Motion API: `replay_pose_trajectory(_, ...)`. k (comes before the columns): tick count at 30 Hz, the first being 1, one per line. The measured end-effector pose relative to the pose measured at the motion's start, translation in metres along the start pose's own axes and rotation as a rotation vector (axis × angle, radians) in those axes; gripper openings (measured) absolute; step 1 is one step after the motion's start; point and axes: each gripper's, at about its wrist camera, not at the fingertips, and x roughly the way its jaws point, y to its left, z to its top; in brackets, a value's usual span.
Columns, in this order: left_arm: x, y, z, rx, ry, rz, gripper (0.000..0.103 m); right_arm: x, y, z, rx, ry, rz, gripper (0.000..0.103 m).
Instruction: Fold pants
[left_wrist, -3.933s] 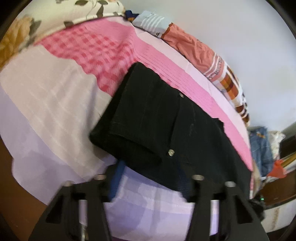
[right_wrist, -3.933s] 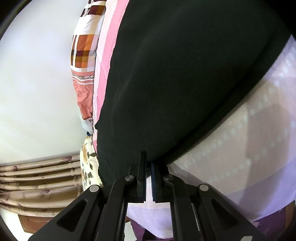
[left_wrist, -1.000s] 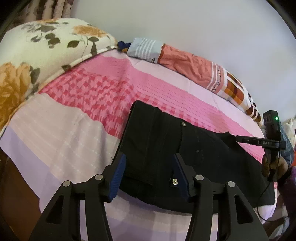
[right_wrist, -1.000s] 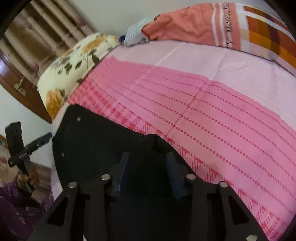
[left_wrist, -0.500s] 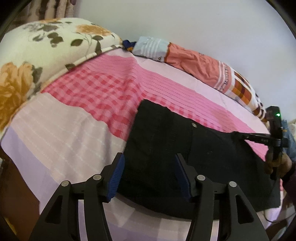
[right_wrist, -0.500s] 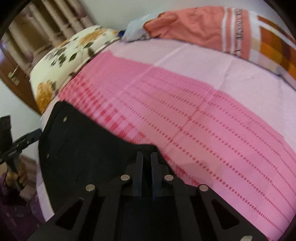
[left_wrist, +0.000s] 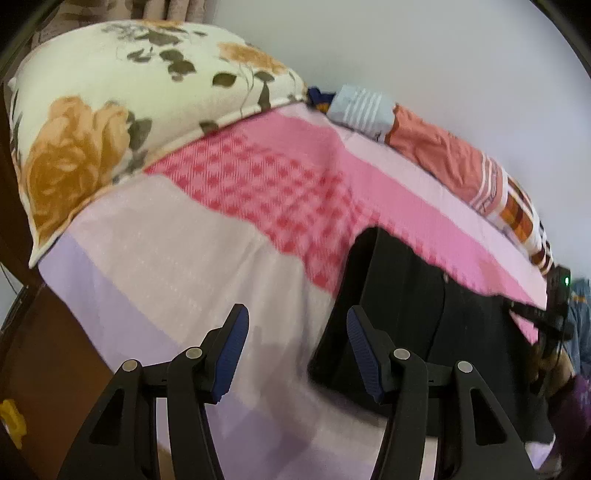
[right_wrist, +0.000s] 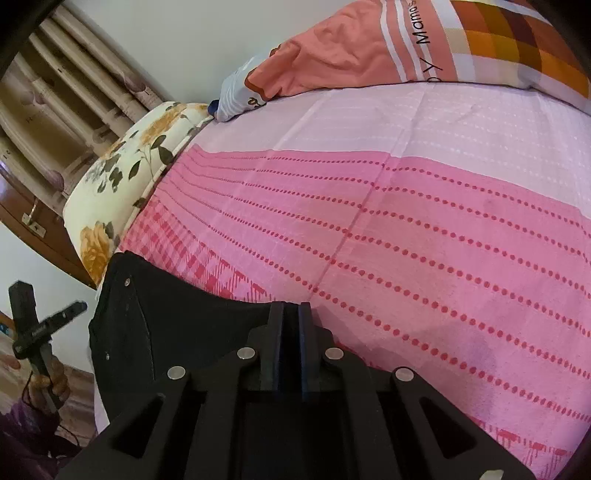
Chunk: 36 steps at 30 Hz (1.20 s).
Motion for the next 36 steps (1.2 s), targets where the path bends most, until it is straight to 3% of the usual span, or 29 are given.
replay_pose_trajectory(5,0.015,-0.011,-0.023,0.029,0.165,-0.084,0.056,0.0,0.0,-0.001,0.001,-0.009,-0.001,0.004)
replay_pose_trajectory(8,0.019,-0.017,-0.03,0.004,0.217,-0.163,0.056,0.0,0.002,-0.002,0.001,-0.013,-0.009,0.004)
replay_pose_trajectory(13,0.018,-0.021,-0.029,-0.054,0.203,-0.227,0.052,0.0,0.002,-0.002,0.001,-0.016,-0.014,0.005)
replay_pose_trajectory(18,0.021,-0.027,-0.02,-0.027,0.166,-0.184,0.023,0.0,0.002,-0.003,0.003,-0.017,-0.012,0.005)
replay_pose_trajectory(20,0.018,-0.028,-0.015,-0.024,0.134,-0.173,0.02,-0.001,0.002,-0.002,0.007,-0.023,-0.011,0.006)
replay_pose_trajectory(24,0.026,-0.038,-0.013,0.048,0.108,-0.114,0.02,-0.002,0.002,-0.002,0.009,-0.03,-0.015,0.006)
replay_pose_trajectory(29,0.035,-0.029,-0.021,0.045,0.118,-0.081,0.021,-0.002,-0.004,-0.001,0.034,-0.032,0.014,0.01)
replay_pose_trajectory(30,0.035,-0.031,-0.021,0.058,0.113,-0.069,0.021,-0.003,-0.007,0.0,0.05,-0.033,0.025,0.019)
replay_pose_trajectory(32,0.034,-0.038,-0.023,0.104,0.094,-0.049,0.022,-0.008,-0.014,0.003,0.085,-0.05,0.042,0.027)
replay_pose_trajectory(33,0.034,-0.039,-0.024,0.114,0.088,-0.034,0.028,-0.012,-0.016,0.003,0.1,-0.06,0.046,0.032)
replay_pose_trajectory(36,0.034,-0.032,-0.021,0.072,0.091,-0.028,0.04,-0.05,-0.03,0.001,0.206,-0.161,0.076,0.032)
